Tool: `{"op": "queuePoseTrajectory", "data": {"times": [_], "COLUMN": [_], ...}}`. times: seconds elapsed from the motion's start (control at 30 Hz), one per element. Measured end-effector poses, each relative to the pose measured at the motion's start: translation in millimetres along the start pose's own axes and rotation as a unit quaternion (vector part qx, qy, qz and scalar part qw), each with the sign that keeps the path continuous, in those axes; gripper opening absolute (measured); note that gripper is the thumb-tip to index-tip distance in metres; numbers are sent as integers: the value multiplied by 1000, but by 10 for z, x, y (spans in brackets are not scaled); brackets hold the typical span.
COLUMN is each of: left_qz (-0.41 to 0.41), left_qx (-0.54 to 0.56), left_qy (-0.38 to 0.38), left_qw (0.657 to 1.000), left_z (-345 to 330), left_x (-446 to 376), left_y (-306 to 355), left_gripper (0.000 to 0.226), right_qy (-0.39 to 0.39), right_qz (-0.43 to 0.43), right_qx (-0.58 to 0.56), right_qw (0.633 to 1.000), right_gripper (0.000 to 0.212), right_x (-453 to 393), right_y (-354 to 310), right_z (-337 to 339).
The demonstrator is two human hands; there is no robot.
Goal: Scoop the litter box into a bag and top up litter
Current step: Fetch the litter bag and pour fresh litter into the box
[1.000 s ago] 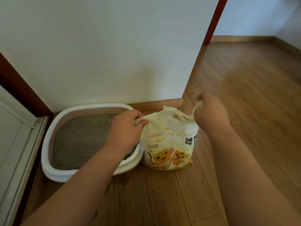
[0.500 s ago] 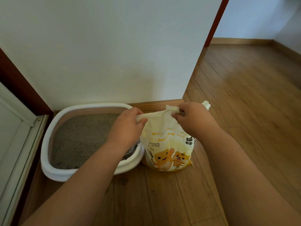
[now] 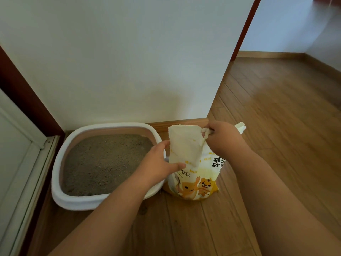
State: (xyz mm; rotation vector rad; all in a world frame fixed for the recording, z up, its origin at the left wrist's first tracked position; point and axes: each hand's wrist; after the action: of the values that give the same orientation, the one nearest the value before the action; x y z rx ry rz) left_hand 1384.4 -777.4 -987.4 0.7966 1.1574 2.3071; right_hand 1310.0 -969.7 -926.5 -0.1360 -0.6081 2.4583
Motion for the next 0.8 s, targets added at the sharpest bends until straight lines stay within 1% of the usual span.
{"op": "queuePoseTrajectory", "data": {"times": [0.1,0.13,0.2,0.27,0.37,0.43,0.47,0.53,0.6,0.63,0.67,0.73,0.8], "left_qz": [-4,-3,2,0,-5,-14,-22,-28,-25,-22,-18,-5,9], "left_qx": [81,94,91,82,59,34,29,36,41,47,55,74,80], "left_qy": [-5,-3,-4,3,12,14,12,1,28,45,61,83,113], "left_qw": [997,996,996,997,998,999,999,999,998,998,996,994,990], "left_z": [-39,-41,-45,-73,-121,-130,-139,-186,-251,-287,-326,-383,-387], "left_x": [-1,-26,-79,-108,-148,-220,-279,-369,-448,-492,-536,-594,-634], "left_y": [32,28,30,35,108,147,151,170,173,183,183,153,108], "left_gripper": [107,107,99,86,82,76,70,49,24,13,8,10,13], "right_qy": [-28,-36,-46,-60,-67,-73,-75,-77,-67,-59,-50,-19,26], "right_qz": [-1,3,9,17,28,36,36,47,78,93,104,104,60], "right_qx": [9,15,26,47,68,70,68,79,97,92,79,49,25], "right_qw": [1000,999,999,997,995,994,994,993,990,990,990,993,998], "right_gripper": [27,30,34,34,29,33,33,25,21,26,39,72,96], "right_x": [-14,-15,-4,16,-9,-63,-88,-115,-160,-187,-212,-261,-311], "right_y": [6,8,7,-5,11,19,29,83,170,231,300,466,635], "right_z": [36,53,100,145,197,191,188,186,186,203,240,307,354]}}
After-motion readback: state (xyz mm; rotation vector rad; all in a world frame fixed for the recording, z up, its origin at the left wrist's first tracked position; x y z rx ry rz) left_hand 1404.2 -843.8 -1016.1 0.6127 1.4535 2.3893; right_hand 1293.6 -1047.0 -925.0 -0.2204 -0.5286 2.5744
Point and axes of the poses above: each hand's wrist, its own x-axis away from the middle knuckle, its own z-axis out of the back of the hand, y = z × x, and after that the axes turned 2 degrees about z, right-handed
